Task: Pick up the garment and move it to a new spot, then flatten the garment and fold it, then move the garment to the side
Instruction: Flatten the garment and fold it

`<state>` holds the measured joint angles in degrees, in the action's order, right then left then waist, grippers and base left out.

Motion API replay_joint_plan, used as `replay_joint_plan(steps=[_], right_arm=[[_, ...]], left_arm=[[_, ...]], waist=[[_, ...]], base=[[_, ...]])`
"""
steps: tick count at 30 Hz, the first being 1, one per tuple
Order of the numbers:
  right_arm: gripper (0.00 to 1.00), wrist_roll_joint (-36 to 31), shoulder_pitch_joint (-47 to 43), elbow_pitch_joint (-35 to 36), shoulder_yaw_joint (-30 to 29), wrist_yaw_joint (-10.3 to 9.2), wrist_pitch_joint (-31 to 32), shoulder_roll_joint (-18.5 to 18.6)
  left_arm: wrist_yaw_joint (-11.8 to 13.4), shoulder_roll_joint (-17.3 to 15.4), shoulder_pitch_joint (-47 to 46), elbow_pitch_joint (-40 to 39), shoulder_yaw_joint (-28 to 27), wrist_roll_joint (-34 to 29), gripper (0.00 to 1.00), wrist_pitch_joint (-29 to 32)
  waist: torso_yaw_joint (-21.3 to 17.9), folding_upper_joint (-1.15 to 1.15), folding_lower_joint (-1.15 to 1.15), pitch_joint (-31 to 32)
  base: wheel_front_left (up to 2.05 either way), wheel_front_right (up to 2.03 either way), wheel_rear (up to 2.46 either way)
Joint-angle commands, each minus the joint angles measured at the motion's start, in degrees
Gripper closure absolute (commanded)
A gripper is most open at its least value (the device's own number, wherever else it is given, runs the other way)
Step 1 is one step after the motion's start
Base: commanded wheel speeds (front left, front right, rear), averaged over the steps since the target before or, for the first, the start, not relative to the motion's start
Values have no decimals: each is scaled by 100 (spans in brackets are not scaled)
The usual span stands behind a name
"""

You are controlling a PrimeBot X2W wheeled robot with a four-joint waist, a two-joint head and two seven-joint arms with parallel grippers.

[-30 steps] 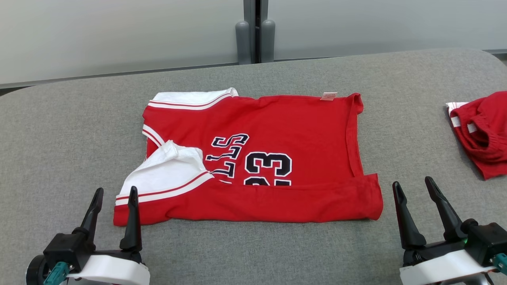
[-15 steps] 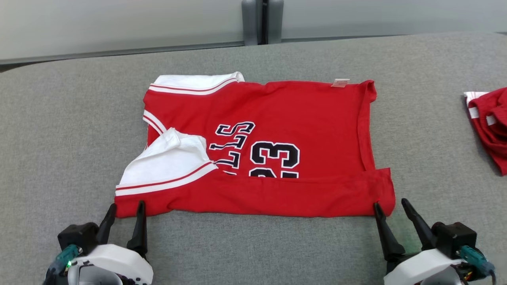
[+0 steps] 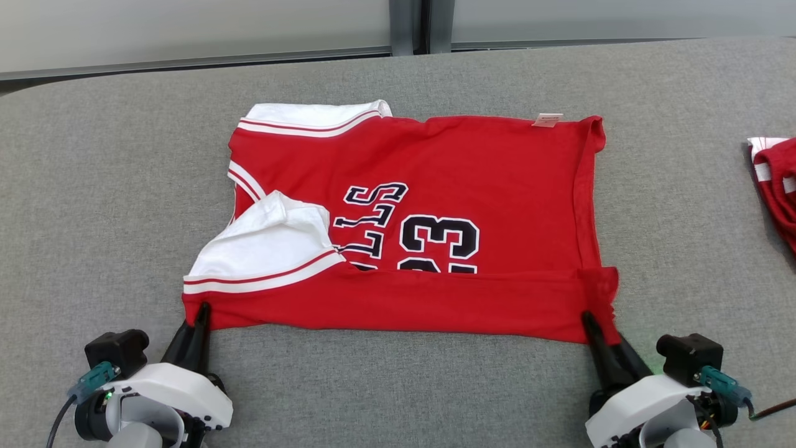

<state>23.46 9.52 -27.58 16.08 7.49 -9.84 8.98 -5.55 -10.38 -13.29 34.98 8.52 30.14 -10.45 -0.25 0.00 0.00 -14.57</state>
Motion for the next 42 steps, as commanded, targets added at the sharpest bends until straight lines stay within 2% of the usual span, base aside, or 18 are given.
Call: replay_joint_plan(steps=[1,7,10,15,20,24,25,26,27,28,31,37,42], right_arm=[[100,80,-24,-83,65,-1,-44,46],[100,327,-341,191,95,-2,-110,246],[100,511,-633,395,157,-2,137,372],[100,675,-1162,810,15,-6,529,594],[100,584,-1640,1077,-317,-8,742,683],[100,523,-1773,1145,-416,-8,816,684],[96,527,-1803,1163,-447,-8,826,665],[52,512,-1824,1182,-468,-8,837,652],[2,492,-1831,1193,-489,-8,855,643],[0,444,-1802,1233,-515,-8,800,647],[0,276,-1633,1470,-633,-5,561,592],[0,-293,-1370,2320,-895,-1,203,541],[0,-733,-1245,3004,-1108,-1,282,417]], left_arm=[[-29,-1,92,29,20,45,100,-54],[-104,-85,593,-344,0,250,100,-132],[-101,-197,960,-650,-37,354,100,22],[50,-456,1641,-1338,-38,432,100,547],[286,-451,2289,-2084,-55,628,100,1024],[389,-388,2555,-2362,11,714,100,1249],[419,-378,2609,-2414,31,711,100,1304],[449,-362,2627,-2456,51,702,87,1338],[486,-341,2630,-2490,67,691,16,1347],[535,-328,2594,-2547,45,635,0,1257],[680,-212,2429,-2742,-46,517,0,874],[1048,-214,2169,-3227,-166,-56,0,27],[1264,-305,1882,-3641,-175,-542,0,-270]], waist=[[5,0,0,18],[58,0,0,247],[87,0,0,371],[120,0,0,521],[120,0,0,601],[111,0,0,636],[107,0,0,646],[108,0,0,652],[105,0,0,659],[99,0,0,667],[69,0,0,689],[-27,0,0,763],[-85,0,0,840]], base=[[0,0,0],[0,0,0],[0,0,0],[0,0,0],[0,0,0],[0,0,0],[0,0,0],[0,0,0],[0,0,0],[0,0,0],[0,0,0],[0,0,0],[0,0,0]])
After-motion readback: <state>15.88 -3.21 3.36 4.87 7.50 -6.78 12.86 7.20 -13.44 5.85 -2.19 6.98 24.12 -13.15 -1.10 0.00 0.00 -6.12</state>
